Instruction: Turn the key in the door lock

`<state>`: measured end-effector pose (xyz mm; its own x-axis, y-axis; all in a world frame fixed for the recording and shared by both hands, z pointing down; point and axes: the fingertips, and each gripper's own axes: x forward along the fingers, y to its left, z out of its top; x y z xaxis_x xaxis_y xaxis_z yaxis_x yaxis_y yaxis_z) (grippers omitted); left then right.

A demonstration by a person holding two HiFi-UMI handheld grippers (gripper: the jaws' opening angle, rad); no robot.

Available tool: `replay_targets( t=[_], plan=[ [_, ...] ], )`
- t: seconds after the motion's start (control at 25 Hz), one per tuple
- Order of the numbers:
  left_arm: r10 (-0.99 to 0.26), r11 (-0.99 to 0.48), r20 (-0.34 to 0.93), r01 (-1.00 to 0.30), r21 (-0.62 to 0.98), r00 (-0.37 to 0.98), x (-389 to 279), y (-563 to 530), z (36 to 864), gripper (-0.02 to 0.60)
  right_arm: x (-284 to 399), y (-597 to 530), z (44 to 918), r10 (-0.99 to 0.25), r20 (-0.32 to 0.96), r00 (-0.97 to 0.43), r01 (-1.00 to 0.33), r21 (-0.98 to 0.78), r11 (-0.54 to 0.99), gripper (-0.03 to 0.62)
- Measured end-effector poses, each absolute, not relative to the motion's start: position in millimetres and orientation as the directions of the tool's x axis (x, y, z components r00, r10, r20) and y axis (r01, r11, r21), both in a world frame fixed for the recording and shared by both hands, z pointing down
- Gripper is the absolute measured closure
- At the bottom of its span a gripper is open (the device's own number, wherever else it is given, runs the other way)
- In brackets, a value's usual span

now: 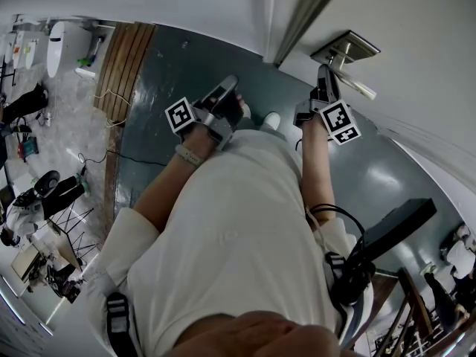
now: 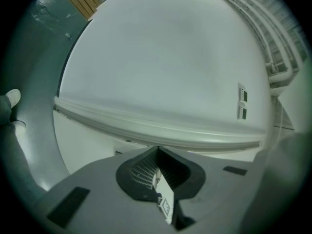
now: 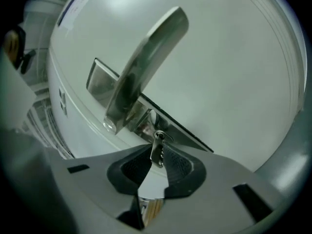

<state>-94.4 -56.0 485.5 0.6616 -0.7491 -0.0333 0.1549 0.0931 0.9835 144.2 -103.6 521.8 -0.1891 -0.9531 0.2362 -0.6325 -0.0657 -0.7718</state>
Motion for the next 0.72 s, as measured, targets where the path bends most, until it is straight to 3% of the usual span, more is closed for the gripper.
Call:
replay_targets(
  t=[0.72],
  plan=[
    [-0.751, 0.103, -0.026, 0.156, 0.982, 0.660, -94.9, -55.7, 486.3, 0.574, 141.5, -99.4, 527.1, -0.955, 0.123, -0.268, -0.179, -0.981, -0.076, 0.520]
  ],
)
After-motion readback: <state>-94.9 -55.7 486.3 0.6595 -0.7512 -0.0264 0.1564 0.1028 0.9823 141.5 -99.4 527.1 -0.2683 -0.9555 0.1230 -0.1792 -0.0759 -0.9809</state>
